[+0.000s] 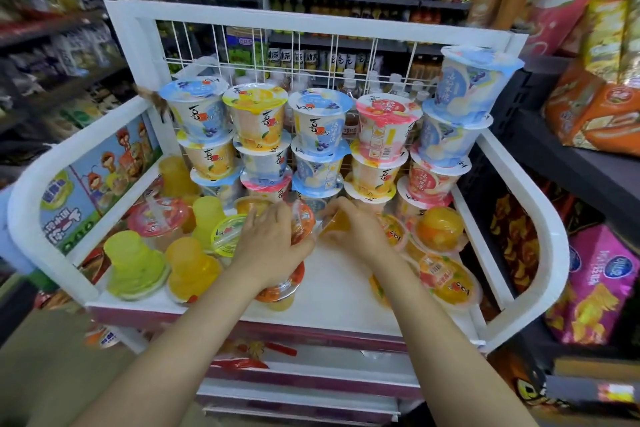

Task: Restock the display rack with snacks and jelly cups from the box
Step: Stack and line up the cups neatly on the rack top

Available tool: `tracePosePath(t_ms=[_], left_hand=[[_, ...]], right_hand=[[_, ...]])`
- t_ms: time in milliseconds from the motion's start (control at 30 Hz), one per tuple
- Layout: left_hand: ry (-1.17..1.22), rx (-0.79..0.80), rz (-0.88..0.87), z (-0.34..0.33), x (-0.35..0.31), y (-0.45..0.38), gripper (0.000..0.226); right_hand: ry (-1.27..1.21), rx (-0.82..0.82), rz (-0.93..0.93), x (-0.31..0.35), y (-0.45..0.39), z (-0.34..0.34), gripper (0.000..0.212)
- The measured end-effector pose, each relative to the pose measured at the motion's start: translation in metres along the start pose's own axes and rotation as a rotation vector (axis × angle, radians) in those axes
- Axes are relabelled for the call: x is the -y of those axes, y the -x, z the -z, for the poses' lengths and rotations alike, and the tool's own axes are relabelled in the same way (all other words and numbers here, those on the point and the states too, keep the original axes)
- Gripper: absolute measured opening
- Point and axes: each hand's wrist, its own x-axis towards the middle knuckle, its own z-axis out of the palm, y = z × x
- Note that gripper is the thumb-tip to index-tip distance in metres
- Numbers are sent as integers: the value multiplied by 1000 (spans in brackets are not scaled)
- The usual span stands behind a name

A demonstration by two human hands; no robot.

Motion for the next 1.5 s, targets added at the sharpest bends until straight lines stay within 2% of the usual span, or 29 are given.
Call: tracePosePath(t_ms=[100,200,267,367,467,633,767,867,1100,1333,1500], left_hand=[[0,-5,18,1,0,2,69],[-5,-15,47,1,0,3,69],[-3,-14,49,1,-1,4,69],[8,-6,48,0,-1,4,71],[10,-4,55,0,0,3,73],[12,-10,58,-3,1,1,74],[4,-8,28,-4,-4,-2,68],[9,18,-50,-7,-11,-7,65],[73,84,-50,-6,-7,-12,73],[68,76,-65,-4,-10,-9,66],[80,77,-70,-4,-7,-11,63]], right_hand=[[-4,9,-26,0,1,0,53],[37,23,9,5,4,1,83],[86,16,26,7,4,1,92],[72,-12,20,6,4,1,79],[-70,-28,-46,8,5,6,69],[-333,-71,-85,15,13,21,81],[-437,-177,-62,18,21,39,81],[-481,-253,-113,20,32,61,82],[-226,-349,-296,5,55,81,84],[153,-280,-376,3,54,63,90],[252,-303,-383,0,50,52,75]])
